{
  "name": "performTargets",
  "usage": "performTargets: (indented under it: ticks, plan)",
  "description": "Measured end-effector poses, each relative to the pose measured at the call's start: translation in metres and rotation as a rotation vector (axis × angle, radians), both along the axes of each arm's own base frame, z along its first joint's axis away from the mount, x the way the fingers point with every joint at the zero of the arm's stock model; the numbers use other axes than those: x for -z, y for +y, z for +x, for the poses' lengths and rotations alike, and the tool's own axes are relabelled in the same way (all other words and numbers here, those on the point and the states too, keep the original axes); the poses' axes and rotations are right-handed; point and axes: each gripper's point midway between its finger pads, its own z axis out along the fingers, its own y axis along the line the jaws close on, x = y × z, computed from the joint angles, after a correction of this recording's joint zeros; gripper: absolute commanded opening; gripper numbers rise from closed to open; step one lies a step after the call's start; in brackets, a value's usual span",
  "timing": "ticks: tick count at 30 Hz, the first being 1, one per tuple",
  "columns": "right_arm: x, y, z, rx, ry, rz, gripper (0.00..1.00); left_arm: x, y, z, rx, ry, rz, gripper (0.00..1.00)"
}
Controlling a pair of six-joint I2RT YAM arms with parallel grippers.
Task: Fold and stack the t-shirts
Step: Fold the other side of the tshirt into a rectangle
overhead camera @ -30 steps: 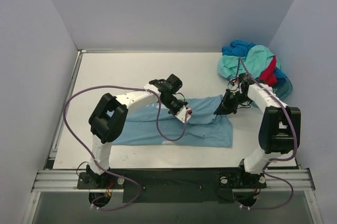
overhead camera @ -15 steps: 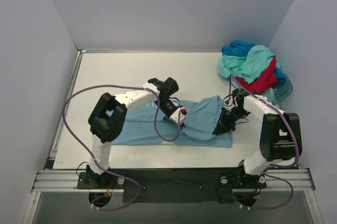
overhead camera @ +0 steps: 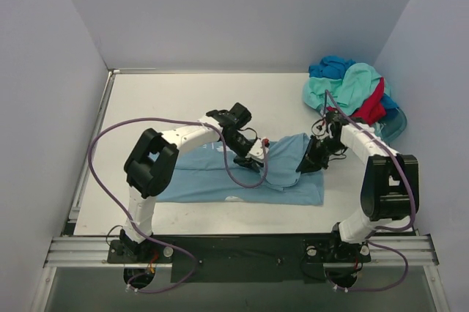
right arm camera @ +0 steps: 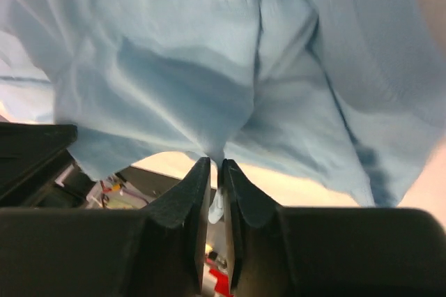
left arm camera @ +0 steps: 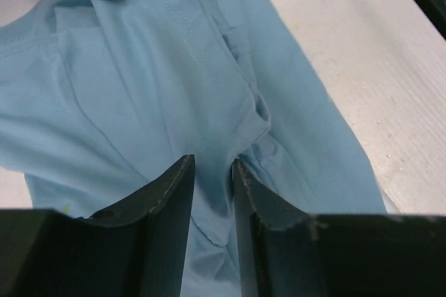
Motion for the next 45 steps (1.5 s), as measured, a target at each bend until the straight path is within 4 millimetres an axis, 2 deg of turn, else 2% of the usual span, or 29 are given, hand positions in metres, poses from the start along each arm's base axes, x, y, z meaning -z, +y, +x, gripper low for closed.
performTargets:
  ticks: [3, 7, 10, 14, 16, 19, 22, 26, 29, 33, 37, 38, 41, 43, 45]
  plan:
    - [0.001, 0.001, 0.026, 0.031, -0.027, 0.000, 0.22, 0.002, -0.003, 0.013, -0.080, 0.009, 0.019, 0.45]
    - [0.019, -0.003, 0.055, 0.082, -0.007, -0.018, 0.38, 0.001, -0.003, 0.032, -0.222, 0.059, 0.048, 0.46]
    - [0.027, -0.007, 0.074, 0.107, -0.005, -0.028, 0.43, -0.001, -0.001, 0.050, -0.336, 0.105, 0.056, 0.48]
    - [0.017, -0.010, 0.093, 0.114, -0.053, -0.034, 0.47, -0.001, 0.009, 0.068, -0.413, 0.117, 0.066, 0.51]
    - [0.010, -0.014, 0.099, 0.112, -0.086, -0.044, 0.47, 0.002, 0.012, 0.069, -0.414, 0.104, 0.078, 0.52]
    - [-0.003, -0.023, 0.093, 0.096, -0.110, -0.064, 0.44, 0.006, 0.016, 0.060, -0.356, 0.073, 0.098, 0.54]
    - [-0.014, -0.029, 0.080, 0.072, -0.132, -0.084, 0.41, 0.008, 0.023, 0.044, -0.212, -0.009, 0.114, 0.54]
    - [-0.013, -0.029, 0.036, 0.045, -0.087, -0.095, 0.40, 0.005, 0.029, 0.016, -0.001, -0.107, 0.106, 0.53]
    - [-0.005, -0.015, 0.012, -0.015, -0.033, -0.095, 0.40, 0.001, 0.024, -0.004, 0.126, -0.164, 0.080, 0.53]
    - [0.006, 0.003, 0.005, -0.080, -0.003, -0.095, 0.39, 0.000, 0.011, -0.015, 0.202, -0.221, 0.058, 0.53]
    - [0.013, -0.003, 0.011, -0.060, -0.002, -0.124, 0.38, 0.004, 0.003, -0.011, 0.223, -0.290, 0.049, 0.53]
    - [0.015, -0.005, 0.011, -0.058, -0.002, -0.130, 0.36, 0.007, 0.004, -0.008, 0.224, -0.307, 0.051, 0.52]
    - [0.019, -0.008, 0.013, -0.055, 0.005, -0.139, 0.15, 0.013, 0.005, -0.002, 0.233, -0.354, 0.062, 0.50]
    - [0.024, -0.007, 0.013, -0.056, 0.017, -0.136, 0.04, 0.015, 0.003, 0.002, 0.244, -0.391, 0.061, 0.49]
    - [0.027, -0.004, 0.014, -0.054, 0.027, -0.125, 0.00, 0.016, 0.001, 0.006, 0.257, -0.428, 0.057, 0.48]
